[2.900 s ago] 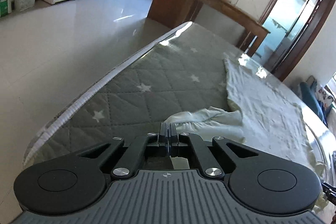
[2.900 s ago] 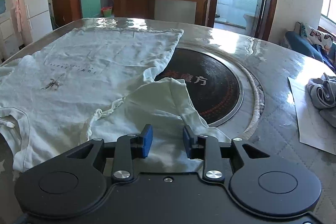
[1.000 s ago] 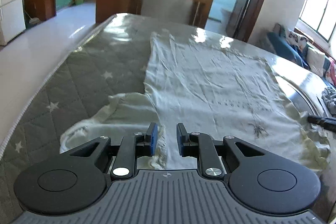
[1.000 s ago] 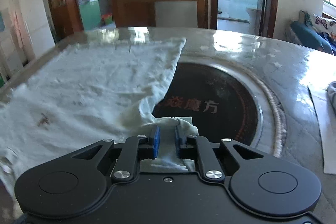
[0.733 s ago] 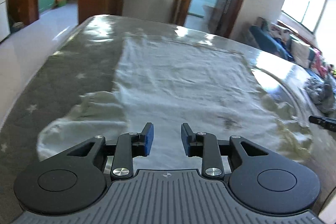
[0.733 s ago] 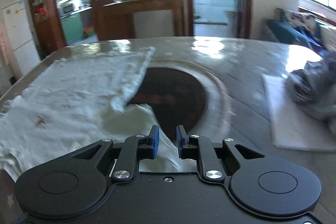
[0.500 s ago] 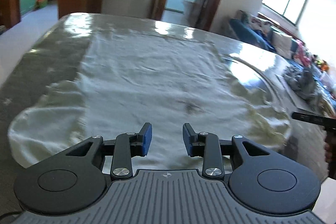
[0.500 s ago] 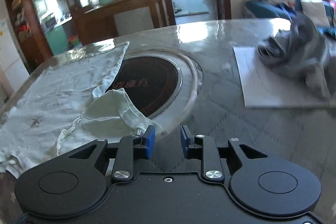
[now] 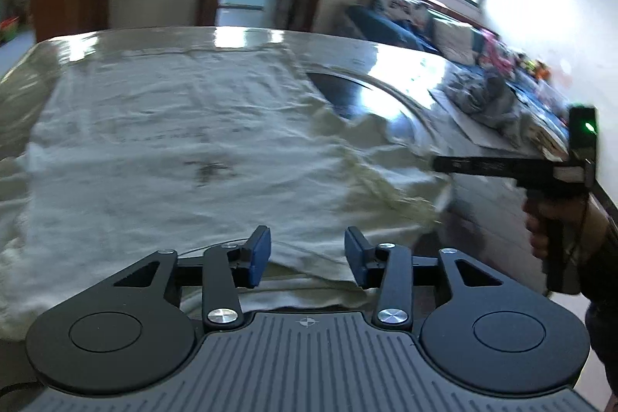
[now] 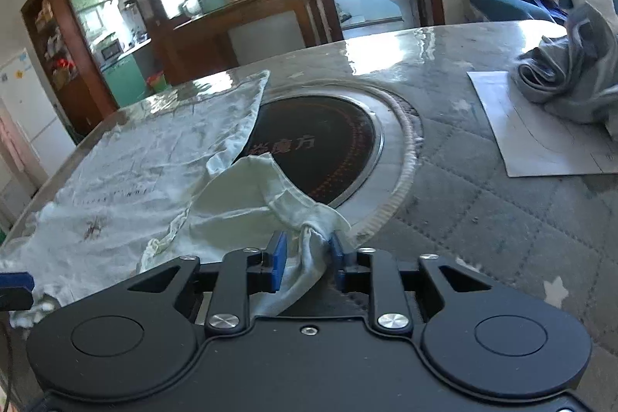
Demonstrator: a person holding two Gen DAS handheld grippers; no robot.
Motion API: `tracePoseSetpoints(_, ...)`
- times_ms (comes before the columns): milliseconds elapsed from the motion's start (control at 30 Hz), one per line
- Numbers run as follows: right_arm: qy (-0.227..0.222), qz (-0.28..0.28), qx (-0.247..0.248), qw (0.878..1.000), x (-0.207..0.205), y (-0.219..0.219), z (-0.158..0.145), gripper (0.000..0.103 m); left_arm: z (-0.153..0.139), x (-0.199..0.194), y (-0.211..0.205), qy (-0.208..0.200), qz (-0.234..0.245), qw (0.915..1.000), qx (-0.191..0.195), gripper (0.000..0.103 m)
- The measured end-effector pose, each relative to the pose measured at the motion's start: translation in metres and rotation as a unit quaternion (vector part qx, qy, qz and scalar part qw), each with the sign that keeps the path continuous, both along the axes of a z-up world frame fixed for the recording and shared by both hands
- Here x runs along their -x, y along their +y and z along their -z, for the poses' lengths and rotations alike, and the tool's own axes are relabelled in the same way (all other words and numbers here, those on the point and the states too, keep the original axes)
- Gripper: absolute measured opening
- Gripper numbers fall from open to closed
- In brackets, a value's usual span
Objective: Fold clothes
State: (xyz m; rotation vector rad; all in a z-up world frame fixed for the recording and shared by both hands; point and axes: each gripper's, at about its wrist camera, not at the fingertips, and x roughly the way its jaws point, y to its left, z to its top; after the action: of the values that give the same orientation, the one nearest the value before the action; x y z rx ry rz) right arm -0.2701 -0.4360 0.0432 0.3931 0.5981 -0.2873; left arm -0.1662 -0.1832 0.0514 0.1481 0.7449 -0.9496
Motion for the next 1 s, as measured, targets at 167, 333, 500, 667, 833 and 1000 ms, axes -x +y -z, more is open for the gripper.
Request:
tracePoseSetpoints(167, -0.036, 0.006, -0.054, 0.998, 0.007, -0.014, -0.007, 0.008, 0.003, 0.015, -0.031, -0.018, 0.066, 0.9976, 0.010, 0.055)
tracePoseSetpoints(333, -0.073, -0.017, -0.069, 0.995, 0.013, -0.012, -0.033, 0.008, 0.013, 0.026, -0.055, -0.030, 0.117, 0.9926, 0.014, 0.057)
tracePoseSetpoints(500, -0.094, -0.052, -0.052, 0.993, 0.010, 0.004, -0.058, 0.008, 0.025, 0.031, -0.073, -0.027, 0.136, 0.9903, 0.013, 0.057)
tracePoseSetpoints(667, -0.098, -0.090, -0.035, 0.991, 0.000, 0.021, -0.073, 0.008, 0.032, 0.035, -0.080, -0.031, 0.143, 0.9892, 0.014, 0.057)
tracePoseSetpoints(833, -0.085, -0.143, -0.017, 0.986, -0.021, 0.047, -0.080, 0.008, 0.039, 0.039, -0.081, -0.029, 0.151, 0.9880, 0.014, 0.058)
tracePoseSetpoints(1000, -0.064, -0.196, -0.006, 0.978, -0.045, 0.076, -0.078, 0.008, 0.038, 0.036, -0.064, -0.022, 0.145, 0.9891, 0.012, 0.058)
